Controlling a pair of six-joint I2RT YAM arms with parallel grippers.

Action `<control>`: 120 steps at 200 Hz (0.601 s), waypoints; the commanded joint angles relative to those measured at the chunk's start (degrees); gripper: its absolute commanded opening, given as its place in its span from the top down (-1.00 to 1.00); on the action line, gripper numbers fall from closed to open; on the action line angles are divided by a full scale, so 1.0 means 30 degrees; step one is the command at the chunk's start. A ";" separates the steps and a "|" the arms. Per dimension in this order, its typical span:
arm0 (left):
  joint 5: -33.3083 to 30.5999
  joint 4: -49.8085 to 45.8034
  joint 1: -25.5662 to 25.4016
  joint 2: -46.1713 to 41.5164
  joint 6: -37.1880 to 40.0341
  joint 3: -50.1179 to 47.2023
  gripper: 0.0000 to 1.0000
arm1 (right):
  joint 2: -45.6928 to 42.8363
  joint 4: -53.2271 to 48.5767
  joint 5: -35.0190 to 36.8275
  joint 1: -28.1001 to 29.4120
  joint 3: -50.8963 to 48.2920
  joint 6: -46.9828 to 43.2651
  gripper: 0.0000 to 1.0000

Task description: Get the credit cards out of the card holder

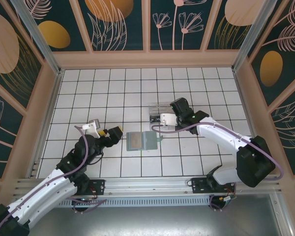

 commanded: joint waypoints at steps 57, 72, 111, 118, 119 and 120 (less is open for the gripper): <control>-0.0180 0.0029 -0.0073 0.0177 0.0256 -0.0153 -0.97 | 0.0215 0.1351 -0.0661 -0.0632 -0.1123 -0.0749 1.00; -0.0196 0.0061 -0.0072 0.0213 0.0264 -0.0186 -0.97 | 0.0204 0.1483 -0.0738 -0.0714 -0.1235 -0.0746 1.00; -0.0196 0.0085 -0.0084 0.0276 0.0256 -0.0206 -0.97 | 0.0284 0.2093 -0.0712 -0.0864 -0.1406 -0.0746 0.77; -0.0196 0.0090 -0.0075 0.0264 0.0251 -0.0212 -0.97 | 0.0323 0.2286 -0.0680 -0.0872 -0.1419 -0.0717 0.75; -0.0196 0.0076 -0.0081 0.0272 0.0253 -0.0212 -0.97 | 0.0324 0.2317 -0.0680 -0.0871 -0.1424 -0.0717 0.74; -0.0196 0.0083 -0.0085 0.0276 0.0255 -0.0226 -0.97 | 0.0339 0.2348 -0.0665 -0.0870 -0.1427 -0.0702 0.73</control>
